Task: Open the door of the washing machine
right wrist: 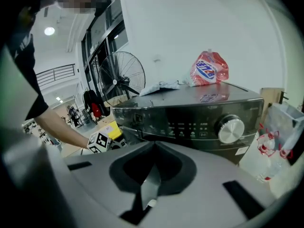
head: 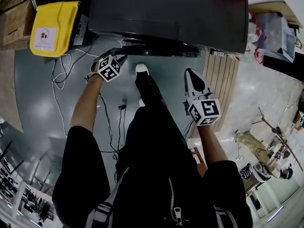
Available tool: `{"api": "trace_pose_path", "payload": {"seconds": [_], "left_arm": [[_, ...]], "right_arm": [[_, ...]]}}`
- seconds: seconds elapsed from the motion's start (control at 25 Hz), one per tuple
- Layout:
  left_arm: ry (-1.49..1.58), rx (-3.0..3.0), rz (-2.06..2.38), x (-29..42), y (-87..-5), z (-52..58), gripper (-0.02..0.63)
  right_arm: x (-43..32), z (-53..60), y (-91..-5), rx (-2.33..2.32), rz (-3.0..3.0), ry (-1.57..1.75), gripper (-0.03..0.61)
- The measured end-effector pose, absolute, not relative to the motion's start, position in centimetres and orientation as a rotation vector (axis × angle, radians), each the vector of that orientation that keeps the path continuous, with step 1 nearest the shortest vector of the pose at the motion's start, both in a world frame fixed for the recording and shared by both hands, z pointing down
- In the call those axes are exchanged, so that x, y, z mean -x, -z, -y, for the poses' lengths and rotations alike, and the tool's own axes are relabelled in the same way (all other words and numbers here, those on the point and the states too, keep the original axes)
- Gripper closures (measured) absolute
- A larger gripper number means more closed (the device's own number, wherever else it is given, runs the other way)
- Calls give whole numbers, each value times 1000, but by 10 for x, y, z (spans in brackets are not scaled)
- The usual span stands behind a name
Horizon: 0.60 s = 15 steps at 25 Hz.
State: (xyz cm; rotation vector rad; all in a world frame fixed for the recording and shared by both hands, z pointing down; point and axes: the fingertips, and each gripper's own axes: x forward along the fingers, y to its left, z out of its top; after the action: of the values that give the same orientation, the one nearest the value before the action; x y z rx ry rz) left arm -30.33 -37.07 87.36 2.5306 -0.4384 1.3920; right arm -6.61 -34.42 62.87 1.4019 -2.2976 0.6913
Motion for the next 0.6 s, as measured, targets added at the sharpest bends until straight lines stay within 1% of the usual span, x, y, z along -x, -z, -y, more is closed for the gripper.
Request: {"api": "trace_pose_path", "payload": {"seconds": [0.24,0.48,0.6], "left_arm": [[-1290,-2456,460,294,-872,304,546],[-1165,-2347,626,278,-870,236,545],[-1165,-2300,636,263,-873,192,548]], "right_arm": [[57,311,-623,-1431,2329,-668,574],[45,254,-617,-1478,2316,-652,574],[33,218,-610,-1504,2281,-681,574]]}}
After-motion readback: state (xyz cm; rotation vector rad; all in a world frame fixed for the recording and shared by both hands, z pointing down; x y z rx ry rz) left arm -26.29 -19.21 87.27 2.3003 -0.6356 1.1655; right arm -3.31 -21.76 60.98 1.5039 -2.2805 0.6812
